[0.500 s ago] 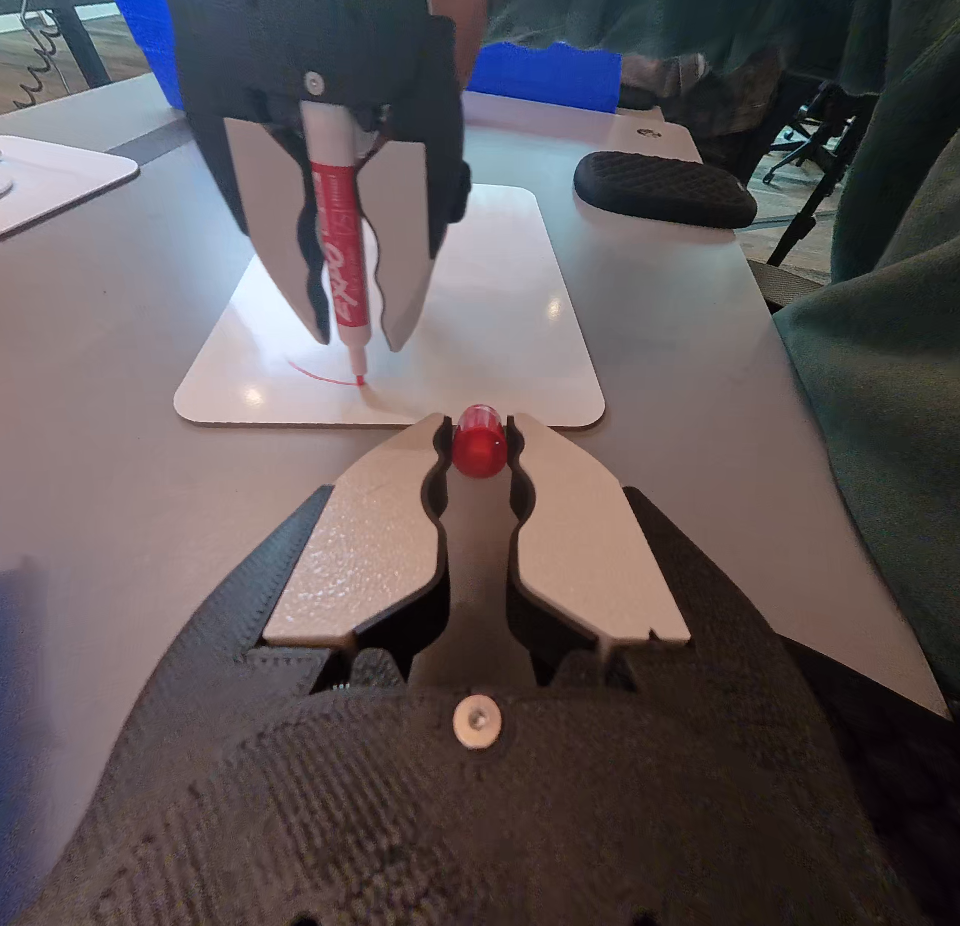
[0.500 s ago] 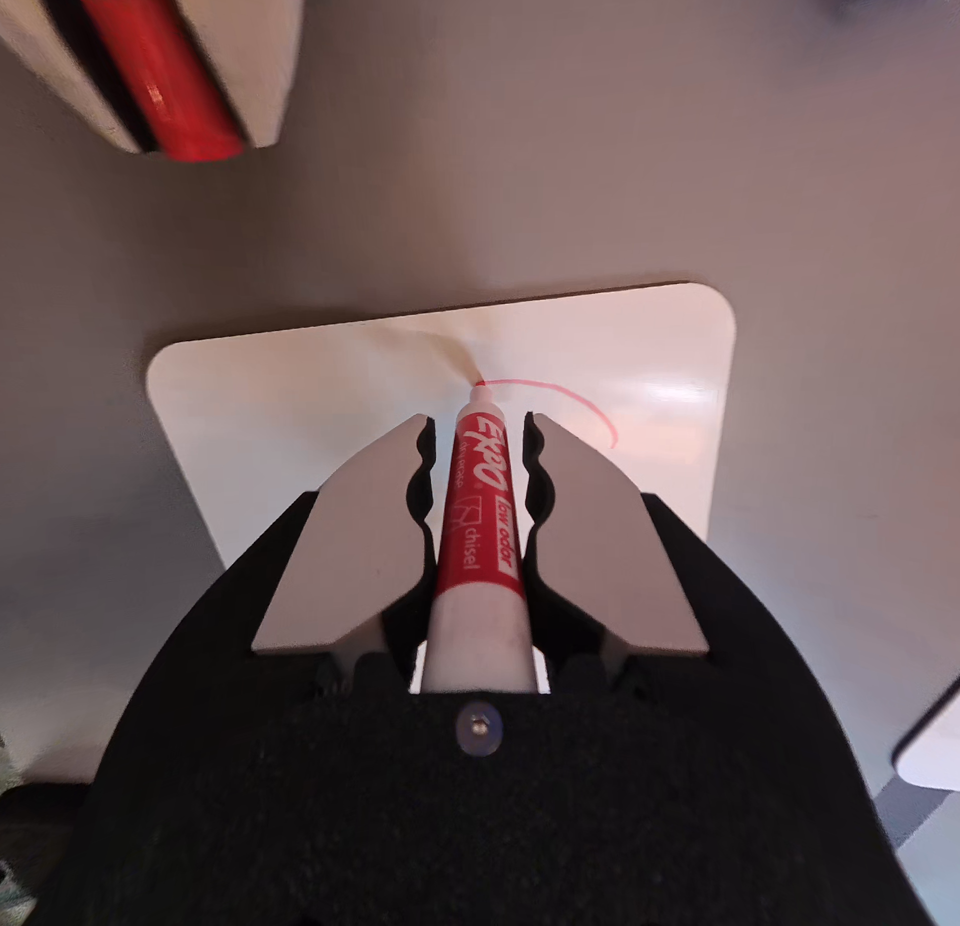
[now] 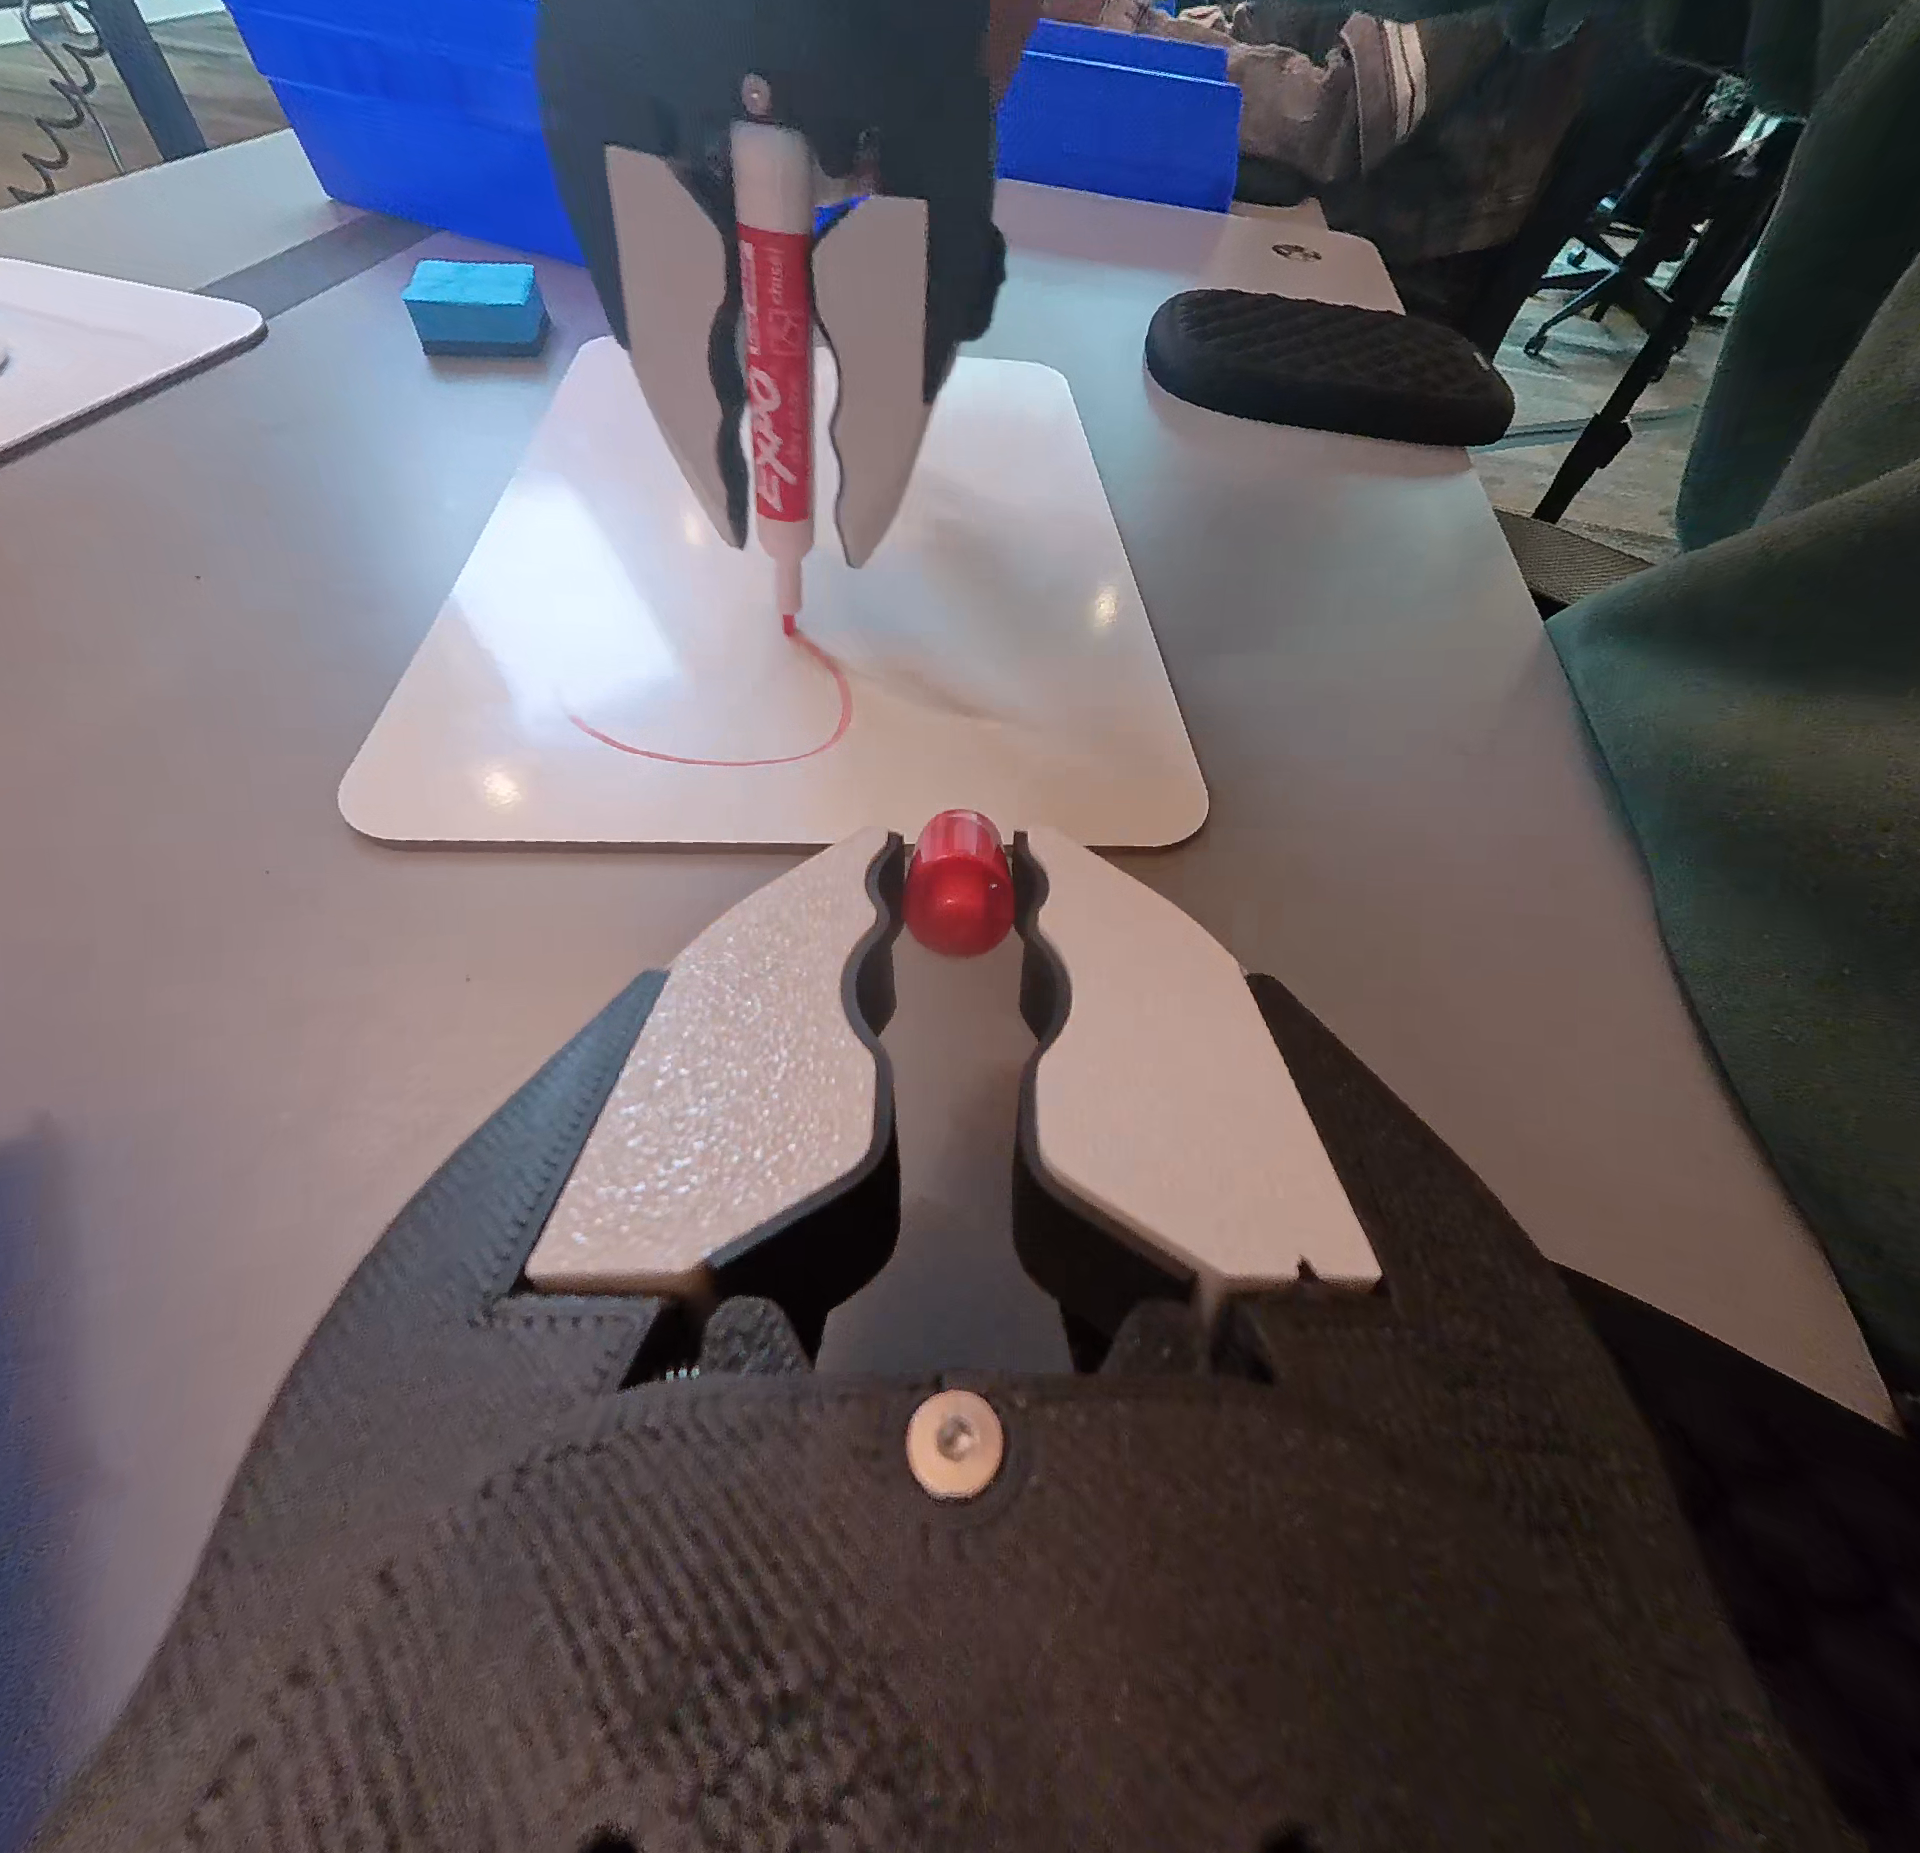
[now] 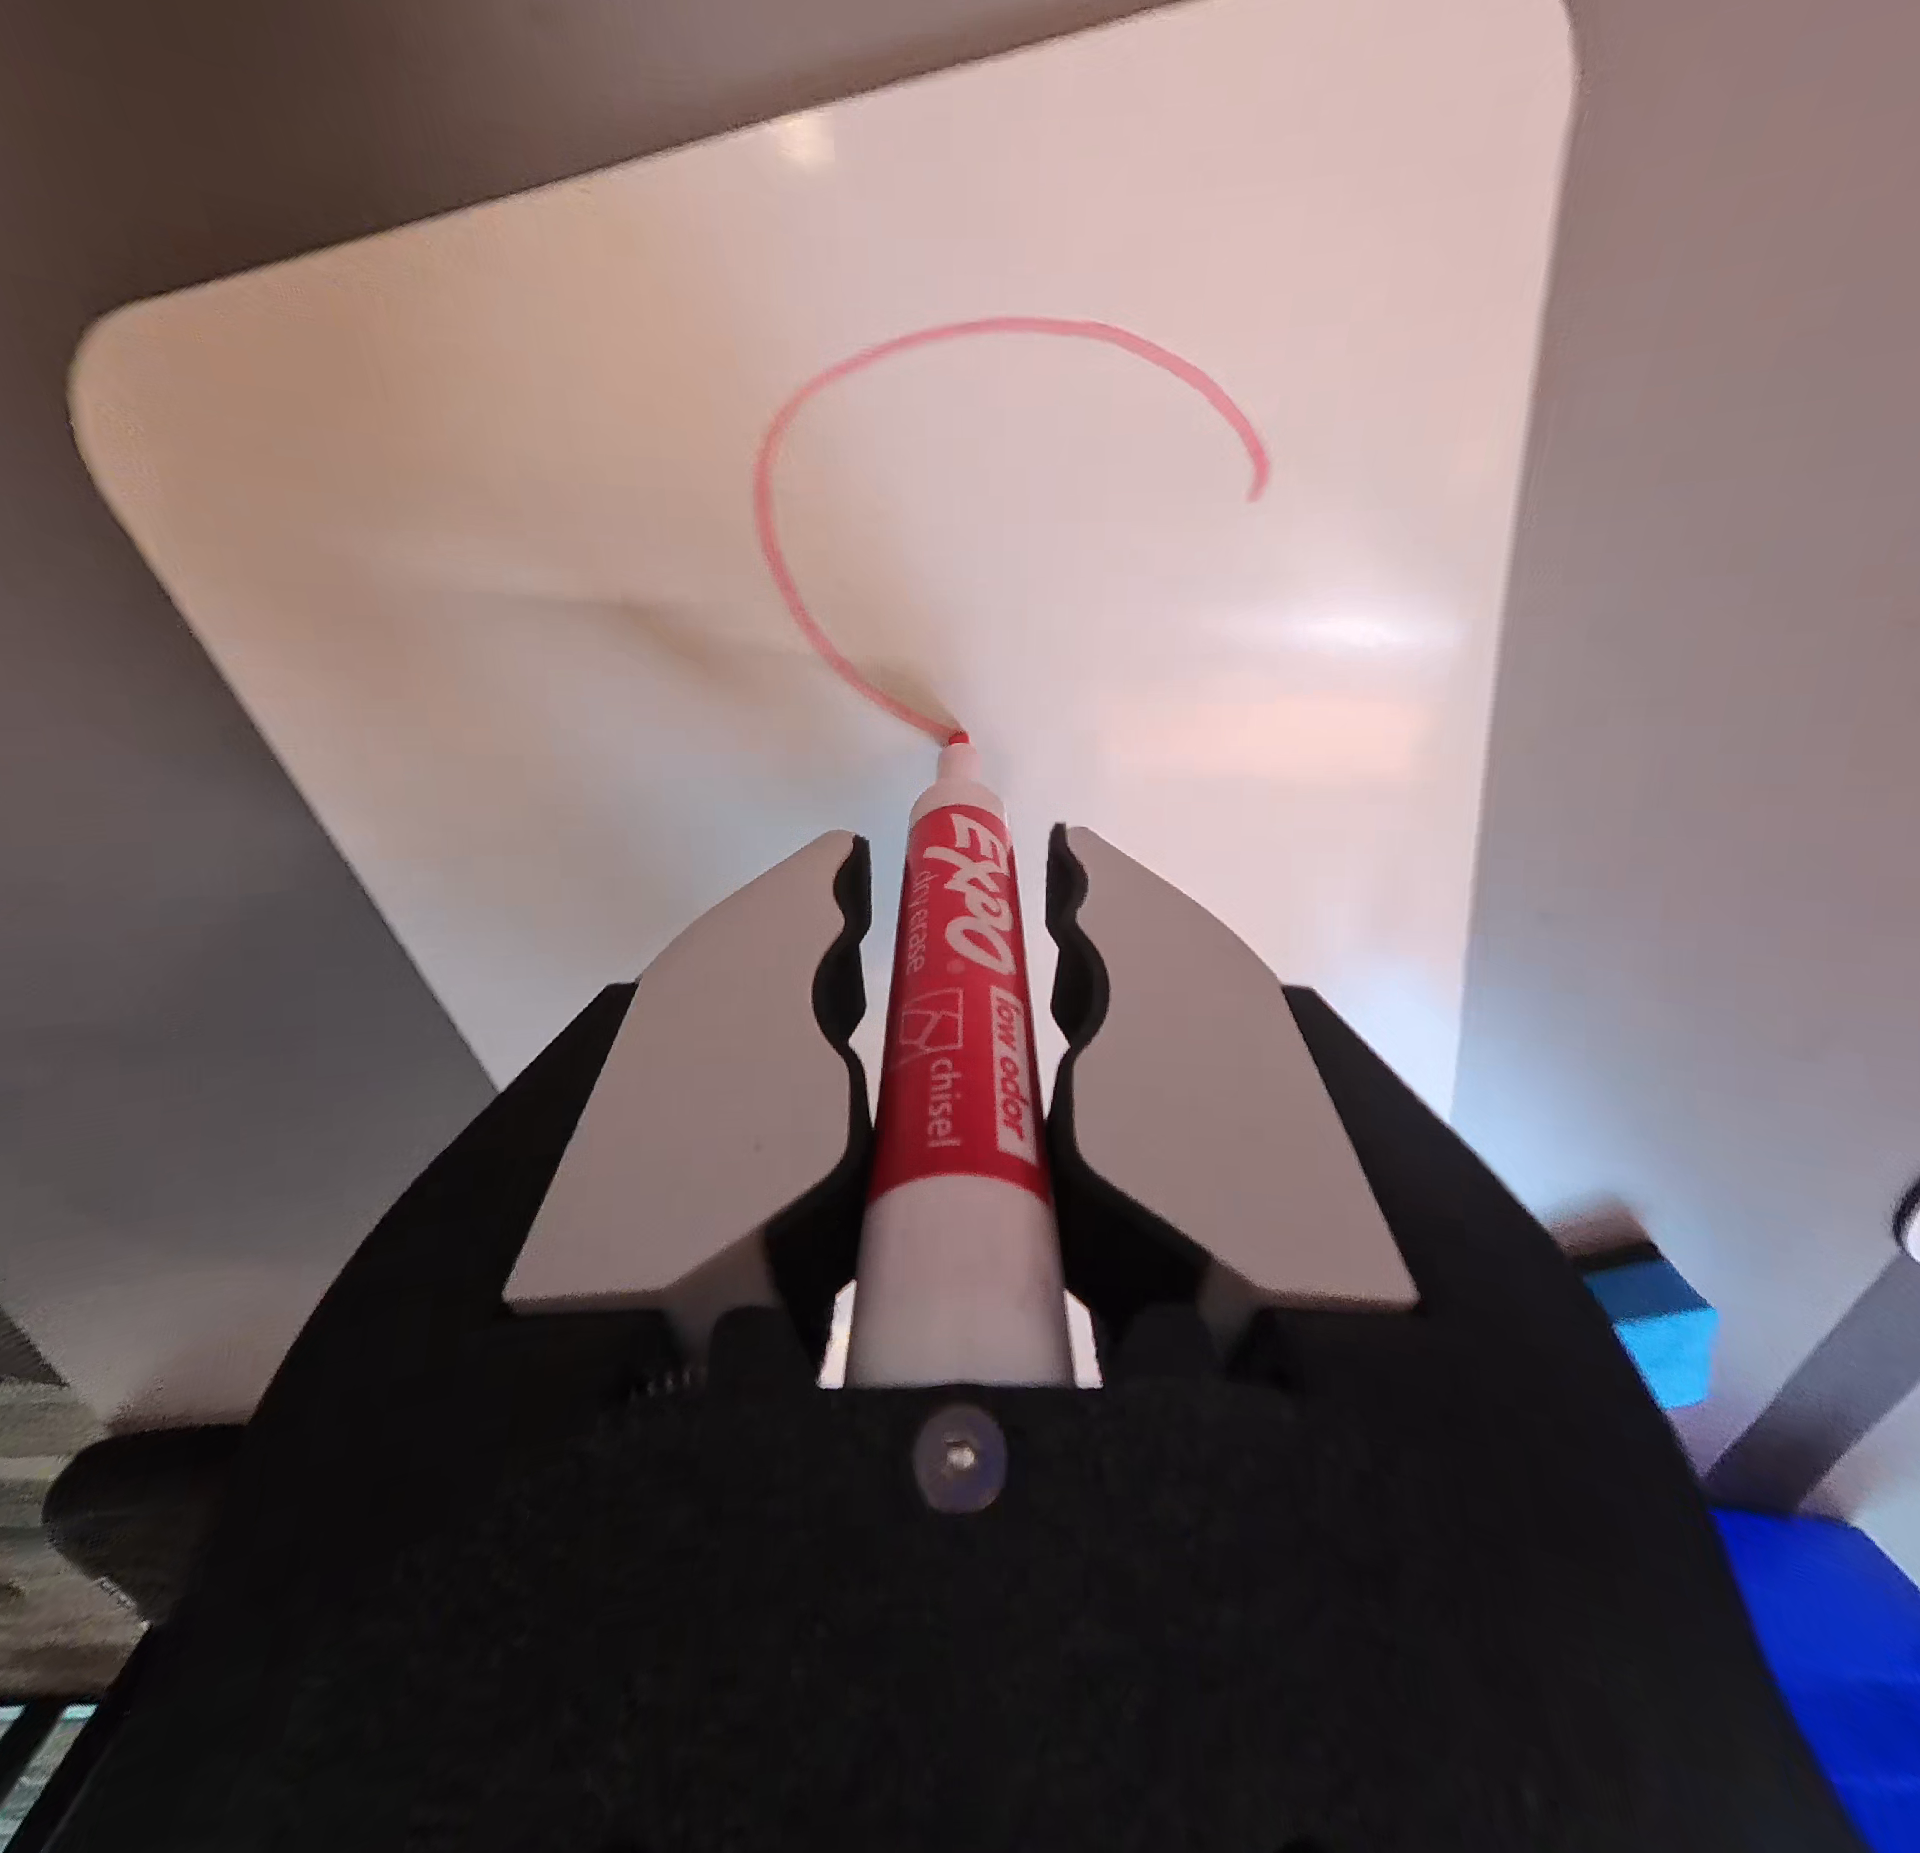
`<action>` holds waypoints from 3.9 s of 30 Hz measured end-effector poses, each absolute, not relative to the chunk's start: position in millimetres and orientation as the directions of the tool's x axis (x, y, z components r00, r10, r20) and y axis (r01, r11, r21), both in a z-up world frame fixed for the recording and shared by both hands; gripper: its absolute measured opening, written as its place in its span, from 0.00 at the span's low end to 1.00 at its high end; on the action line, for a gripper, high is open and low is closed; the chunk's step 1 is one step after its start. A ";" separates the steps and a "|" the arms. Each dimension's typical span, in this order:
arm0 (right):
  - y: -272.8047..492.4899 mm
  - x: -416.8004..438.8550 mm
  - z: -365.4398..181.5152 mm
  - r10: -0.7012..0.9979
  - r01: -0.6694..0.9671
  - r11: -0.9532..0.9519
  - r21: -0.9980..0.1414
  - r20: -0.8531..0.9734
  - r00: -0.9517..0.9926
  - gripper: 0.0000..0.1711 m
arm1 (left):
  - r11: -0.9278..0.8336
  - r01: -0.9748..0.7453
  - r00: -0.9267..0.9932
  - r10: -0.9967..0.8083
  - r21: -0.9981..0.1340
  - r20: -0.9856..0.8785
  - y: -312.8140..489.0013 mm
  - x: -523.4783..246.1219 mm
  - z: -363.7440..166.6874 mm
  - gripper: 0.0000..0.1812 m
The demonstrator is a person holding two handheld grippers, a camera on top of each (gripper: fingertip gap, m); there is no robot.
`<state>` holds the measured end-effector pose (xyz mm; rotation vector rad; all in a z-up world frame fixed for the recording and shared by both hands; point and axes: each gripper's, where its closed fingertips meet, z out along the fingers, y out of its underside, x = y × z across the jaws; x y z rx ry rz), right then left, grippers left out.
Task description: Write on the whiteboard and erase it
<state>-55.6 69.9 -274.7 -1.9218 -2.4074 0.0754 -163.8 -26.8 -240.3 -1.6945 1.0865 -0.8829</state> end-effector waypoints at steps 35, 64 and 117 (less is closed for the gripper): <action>116.8 -43.0 -267.7 0.997 0.956 0.033 -0.292 0.081 -0.010 0.20 | -0.207 -0.272 0.382 -0.920 -0.940 0.092 -20.9 -169.2 -240.2 0.11; 124.2 -54.9 -277.1 0.997 0.977 0.059 -0.203 0.053 -0.049 0.20 | -0.216 -0.275 0.389 -0.916 -0.937 0.097 -17.8 -172.6 -241.0 0.11; 157.6 -6.8 -277.4 0.993 0.982 -0.063 -0.178 0.087 0.080 0.20 | -0.226 -0.262 0.387 -0.915 -0.938 0.112 -18.1 -171.7 -240.0 0.11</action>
